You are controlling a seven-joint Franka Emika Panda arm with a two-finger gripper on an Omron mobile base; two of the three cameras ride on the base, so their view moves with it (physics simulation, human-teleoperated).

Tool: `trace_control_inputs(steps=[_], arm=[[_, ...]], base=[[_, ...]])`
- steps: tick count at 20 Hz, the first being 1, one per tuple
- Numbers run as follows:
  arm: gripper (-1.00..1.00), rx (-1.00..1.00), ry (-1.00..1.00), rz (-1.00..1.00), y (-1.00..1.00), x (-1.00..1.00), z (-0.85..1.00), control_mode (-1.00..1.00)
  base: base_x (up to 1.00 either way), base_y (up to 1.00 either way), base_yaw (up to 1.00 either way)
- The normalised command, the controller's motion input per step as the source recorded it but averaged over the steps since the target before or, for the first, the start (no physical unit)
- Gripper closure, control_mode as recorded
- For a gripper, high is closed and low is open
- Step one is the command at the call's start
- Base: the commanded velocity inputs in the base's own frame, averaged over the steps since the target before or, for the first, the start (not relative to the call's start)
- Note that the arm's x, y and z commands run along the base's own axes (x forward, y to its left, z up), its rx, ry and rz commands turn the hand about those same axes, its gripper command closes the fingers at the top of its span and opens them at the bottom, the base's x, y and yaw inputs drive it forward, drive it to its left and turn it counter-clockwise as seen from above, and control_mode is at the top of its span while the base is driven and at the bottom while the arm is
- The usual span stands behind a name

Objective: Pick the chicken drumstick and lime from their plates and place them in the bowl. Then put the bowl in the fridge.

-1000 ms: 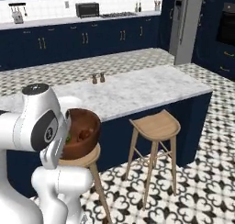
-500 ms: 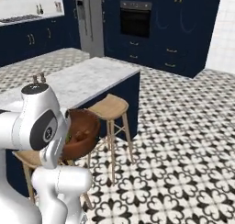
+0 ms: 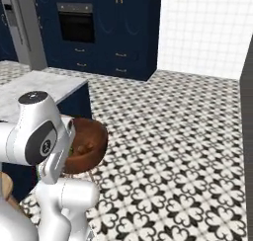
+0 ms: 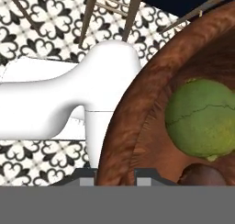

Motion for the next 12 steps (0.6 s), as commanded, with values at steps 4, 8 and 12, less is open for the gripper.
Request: trace_control_inputs(steps=[4,8,12], arm=[[1.0,0.0,0.0,0.0,0.0,0.0,0.0,1.0],[1.0,0.0,0.0,0.0,0.0,0.0,0.0,1.0],[1.0,0.0,0.0,0.0,0.0,0.0,0.0,1.0]], base=[[1.0,-0.47,-0.13],[1.0,-0.06,-0.05],[1.0,0.02,-0.01]])
